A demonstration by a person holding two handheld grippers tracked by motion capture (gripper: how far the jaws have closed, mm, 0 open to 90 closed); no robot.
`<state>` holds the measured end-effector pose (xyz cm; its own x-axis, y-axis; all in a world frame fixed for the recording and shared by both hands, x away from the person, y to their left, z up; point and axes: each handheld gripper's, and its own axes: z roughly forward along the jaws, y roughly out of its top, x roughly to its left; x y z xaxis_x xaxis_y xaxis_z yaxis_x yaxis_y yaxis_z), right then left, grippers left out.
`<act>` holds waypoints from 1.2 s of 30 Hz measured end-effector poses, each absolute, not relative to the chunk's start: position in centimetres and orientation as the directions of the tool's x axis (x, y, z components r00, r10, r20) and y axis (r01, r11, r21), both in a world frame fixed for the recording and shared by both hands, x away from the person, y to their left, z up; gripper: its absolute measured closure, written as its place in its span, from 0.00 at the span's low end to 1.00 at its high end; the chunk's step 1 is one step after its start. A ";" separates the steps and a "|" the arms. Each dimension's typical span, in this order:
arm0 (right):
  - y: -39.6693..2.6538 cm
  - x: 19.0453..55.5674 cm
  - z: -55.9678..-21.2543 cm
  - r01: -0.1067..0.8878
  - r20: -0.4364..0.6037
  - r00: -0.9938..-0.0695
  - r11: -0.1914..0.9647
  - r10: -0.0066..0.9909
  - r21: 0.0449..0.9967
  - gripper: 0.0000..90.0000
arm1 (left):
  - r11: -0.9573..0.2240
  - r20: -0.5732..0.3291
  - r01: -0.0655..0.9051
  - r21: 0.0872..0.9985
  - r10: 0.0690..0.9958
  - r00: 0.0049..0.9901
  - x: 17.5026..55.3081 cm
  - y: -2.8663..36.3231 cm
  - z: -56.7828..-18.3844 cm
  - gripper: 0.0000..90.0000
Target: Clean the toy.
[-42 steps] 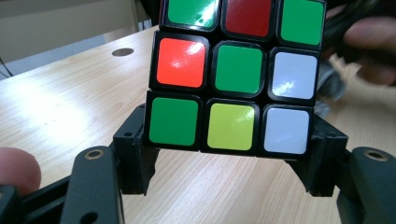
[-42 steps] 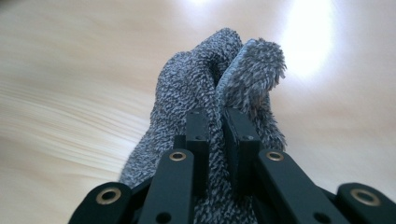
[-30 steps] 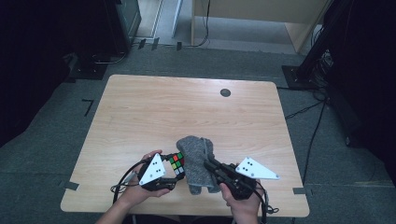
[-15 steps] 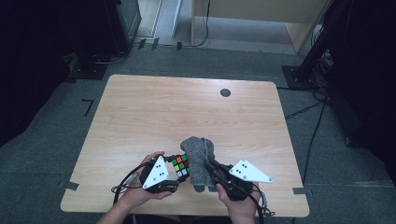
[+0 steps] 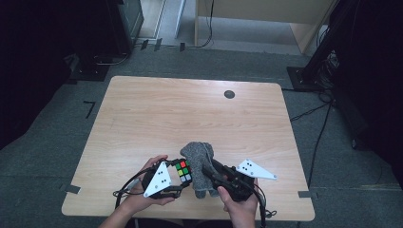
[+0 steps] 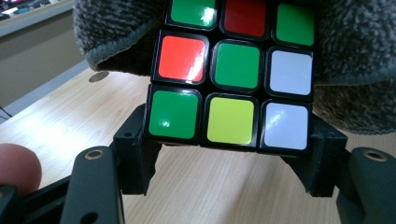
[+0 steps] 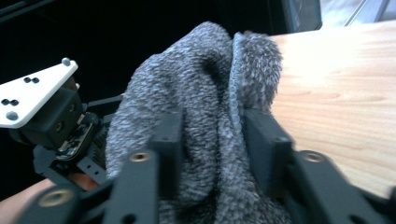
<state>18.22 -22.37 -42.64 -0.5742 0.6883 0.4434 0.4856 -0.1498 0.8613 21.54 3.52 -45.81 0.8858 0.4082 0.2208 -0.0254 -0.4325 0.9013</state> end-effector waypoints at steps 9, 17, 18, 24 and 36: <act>-20.7 16.3 -41.2 0.357 0.218 -0.573 0.000 0.790 0.934 0.89 | -0.478 0.187 0.051 0.877 0.437 0.880 22.0 2.6 -45.9 0.37; -16.6 15.4 -41.5 0.332 0.062 -0.612 0.185 0.788 0.925 0.89 | -0.551 0.250 0.055 0.832 0.463 0.850 21.5 1.5 -46.1 0.37; -16.4 15.3 -41.5 0.317 0.028 -0.601 0.207 0.799 0.925 0.89 | -0.545 0.243 0.057 0.836 0.462 0.853 21.6 1.6 -46.1 0.37; -18.6 15.7 -40.5 0.296 0.024 -0.526 0.157 0.850 0.942 0.90 | -0.491 0.198 0.049 0.870 0.439 0.877 21.8 2.4 -45.8 0.38; -22.3 17.8 -42.2 0.422 0.174 -0.494 0.060 0.852 0.905 0.90 | -0.259 0.088 0.015 0.966 0.380 0.921 21.6 4.5 -44.5 0.37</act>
